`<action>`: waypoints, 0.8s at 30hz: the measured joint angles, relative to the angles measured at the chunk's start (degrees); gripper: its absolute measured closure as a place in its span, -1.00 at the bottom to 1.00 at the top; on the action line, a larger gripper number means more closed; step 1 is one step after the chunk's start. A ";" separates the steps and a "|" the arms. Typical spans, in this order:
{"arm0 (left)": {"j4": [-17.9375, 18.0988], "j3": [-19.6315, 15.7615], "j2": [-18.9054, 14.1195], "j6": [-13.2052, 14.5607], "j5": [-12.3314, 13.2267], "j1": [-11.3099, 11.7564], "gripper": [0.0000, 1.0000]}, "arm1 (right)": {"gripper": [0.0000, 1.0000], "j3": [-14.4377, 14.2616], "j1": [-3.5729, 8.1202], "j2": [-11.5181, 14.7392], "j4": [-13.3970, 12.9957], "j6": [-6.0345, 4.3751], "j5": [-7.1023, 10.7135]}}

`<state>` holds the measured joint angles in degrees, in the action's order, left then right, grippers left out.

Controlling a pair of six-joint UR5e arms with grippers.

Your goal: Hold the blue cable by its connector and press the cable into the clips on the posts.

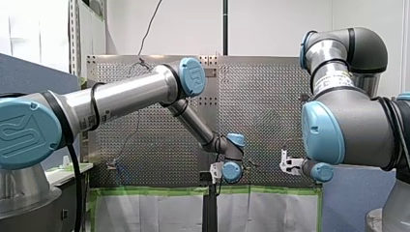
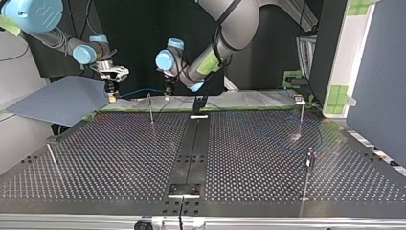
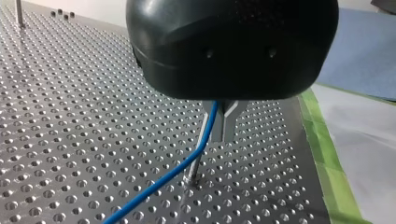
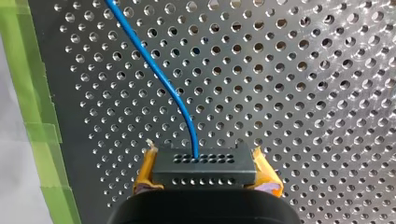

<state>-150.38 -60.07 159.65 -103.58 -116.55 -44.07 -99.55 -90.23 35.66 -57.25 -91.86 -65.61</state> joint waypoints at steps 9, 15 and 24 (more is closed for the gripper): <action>-0.51 0.81 0.06 0.05 0.21 0.51 1.00 | 1.00 0.80 0.00 -0.01 -0.02 -1.34 -0.27; -0.63 0.90 0.07 0.21 0.25 0.96 1.00 | 1.00 1.11 0.07 -0.01 0.05 -1.88 -0.77; -0.52 1.24 0.09 0.47 1.14 1.29 1.00 | 1.00 1.22 0.04 -0.05 -0.11 -1.93 -1.54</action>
<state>-150.90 -58.83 159.74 -103.11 -115.41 -42.78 -98.33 -90.19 35.61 -57.36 -93.79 -67.15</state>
